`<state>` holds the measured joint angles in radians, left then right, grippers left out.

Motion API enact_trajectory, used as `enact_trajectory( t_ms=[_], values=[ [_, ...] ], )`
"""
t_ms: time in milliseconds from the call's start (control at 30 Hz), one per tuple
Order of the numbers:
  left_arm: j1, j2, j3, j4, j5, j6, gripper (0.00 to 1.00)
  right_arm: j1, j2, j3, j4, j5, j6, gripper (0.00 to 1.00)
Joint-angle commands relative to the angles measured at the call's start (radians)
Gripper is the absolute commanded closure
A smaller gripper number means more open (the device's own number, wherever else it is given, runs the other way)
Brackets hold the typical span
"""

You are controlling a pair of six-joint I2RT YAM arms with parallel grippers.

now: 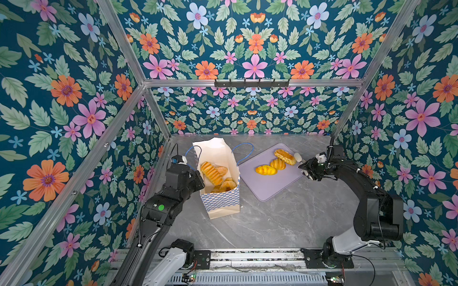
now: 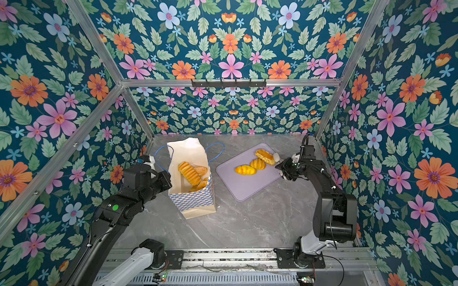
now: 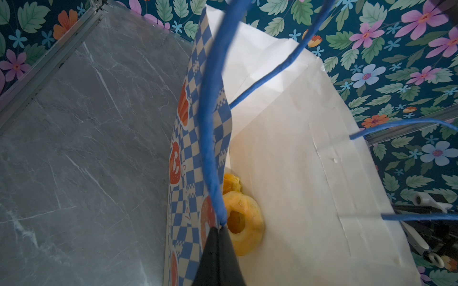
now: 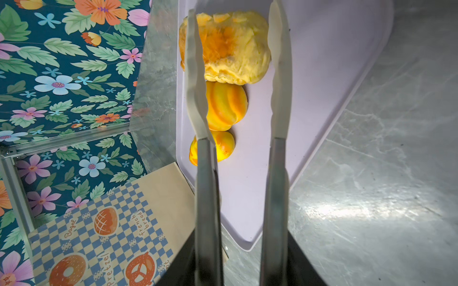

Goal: Place the fake bread into the paper bag
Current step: 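Lower the tongs toward the flaky pastry on the tray, then close the tongs around the flaky pastry with the right gripper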

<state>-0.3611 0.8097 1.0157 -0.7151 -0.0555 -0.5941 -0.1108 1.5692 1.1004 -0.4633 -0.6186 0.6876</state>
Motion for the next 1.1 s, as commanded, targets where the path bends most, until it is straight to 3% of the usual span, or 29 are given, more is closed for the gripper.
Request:
enact_trajectory(
  t_ms=[0, 700, 1067],
  values=[
    [0.001, 0.004, 0.004, 0.009, -0.006, 0.01, 0.96, 0.0, 0.019, 0.009, 0.041, -0.028, 0.003, 0.56],
    [0.001, 0.034, 0.022, 0.014, -0.002, 0.013, 0.97, 0.003, 0.123, -0.022, 0.155, -0.143, 0.03, 0.53],
    [0.001, 0.029, 0.023, 0.007, -0.006, 0.011, 0.97, 0.006, 0.155, -0.036, 0.204, -0.155, 0.061, 0.56]
  ],
)
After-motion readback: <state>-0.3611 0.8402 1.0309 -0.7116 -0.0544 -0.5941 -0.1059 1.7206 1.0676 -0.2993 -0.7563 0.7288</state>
